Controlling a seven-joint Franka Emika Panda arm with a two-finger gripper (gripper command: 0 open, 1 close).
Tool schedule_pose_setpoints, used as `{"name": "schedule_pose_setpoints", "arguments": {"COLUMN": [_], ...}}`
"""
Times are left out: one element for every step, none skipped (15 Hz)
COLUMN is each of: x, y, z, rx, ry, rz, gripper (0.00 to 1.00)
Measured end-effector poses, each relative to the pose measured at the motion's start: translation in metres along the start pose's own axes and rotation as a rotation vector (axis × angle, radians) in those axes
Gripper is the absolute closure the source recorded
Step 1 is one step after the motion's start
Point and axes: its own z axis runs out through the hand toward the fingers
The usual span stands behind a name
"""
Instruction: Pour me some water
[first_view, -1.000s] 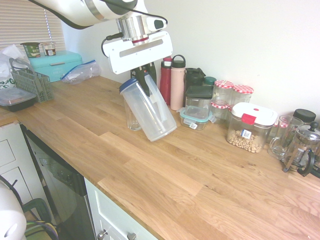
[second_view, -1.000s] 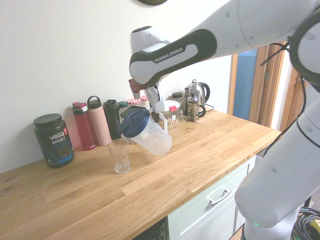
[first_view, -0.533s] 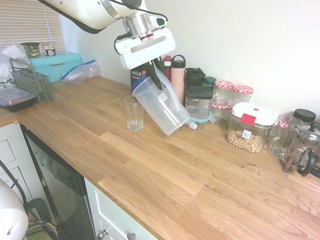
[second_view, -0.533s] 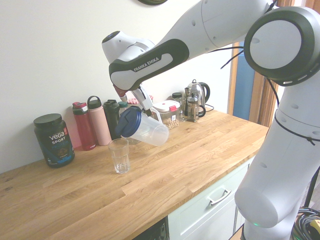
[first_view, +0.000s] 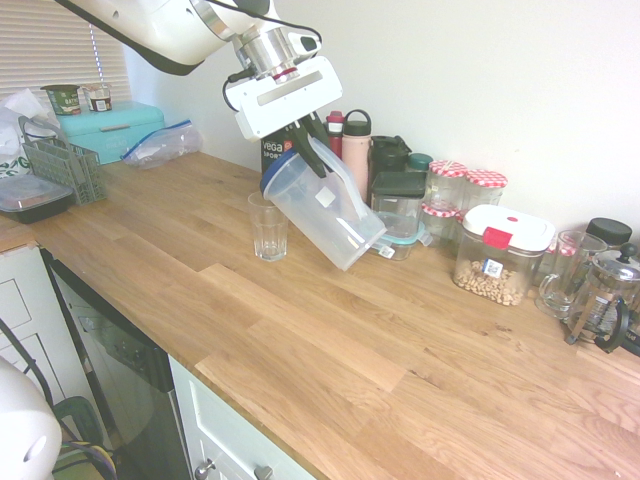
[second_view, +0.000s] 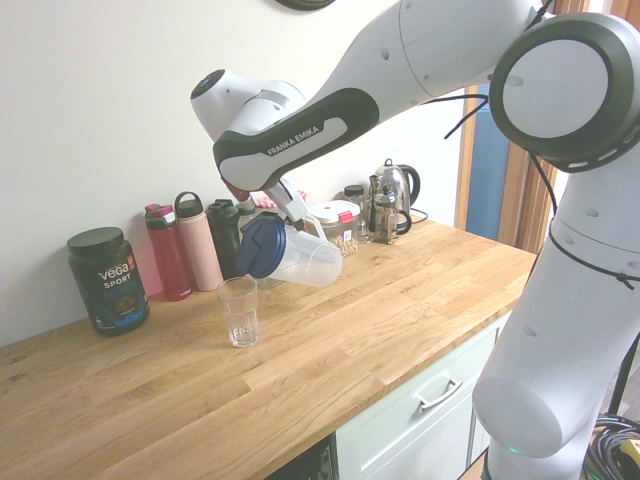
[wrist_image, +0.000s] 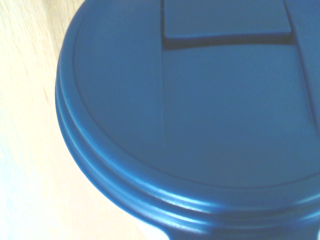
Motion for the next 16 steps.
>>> {"name": "schedule_pose_setpoints", "arguments": {"x": [0.000, -0.001, -0.002, -0.005, -0.010, -0.016, -0.026, -0.037, -0.049, -0.059, -0.066, -0.071, -0.077, -0.085, -0.094, -0.106], "y": [0.000, -0.001, 0.000, 0.001, 0.005, 0.011, 0.020, 0.032, 0.047, 0.061, 0.073, 0.081, 0.088, 0.096, 0.106, 0.117], "z": [0.000, 0.001, 0.000, -0.001, -0.005, -0.010, -0.016, -0.020, -0.021, -0.020, -0.018, -0.013, -0.008, -0.002, 0.003, 0.010], "rx": [-0.004, -0.005, 0.000, 0.016, 0.047, 0.090, 0.132, 0.169, 0.211, 0.253, 0.293, 0.331, 0.366, 0.401, 0.435, 0.466], "ry": [-0.002, -0.003, -0.001, 0.006, 0.023, 0.048, 0.076, 0.100, 0.120, 0.135, 0.146, 0.150, 0.150, 0.150, 0.152, 0.153], "rz": [-0.007, -0.012, -0.015, -0.012, 0.004, 0.038, 0.084, 0.134, 0.188, 0.242, 0.295, 0.349, 0.402, 0.453, 0.504, 0.556], "gripper": [1.00, 1.00, 1.00, 1.00, 1.00, 1.00, 1.00, 1.00, 1.00, 1.00, 1.00, 1.00, 1.00, 1.00, 1.00, 1.00]}}
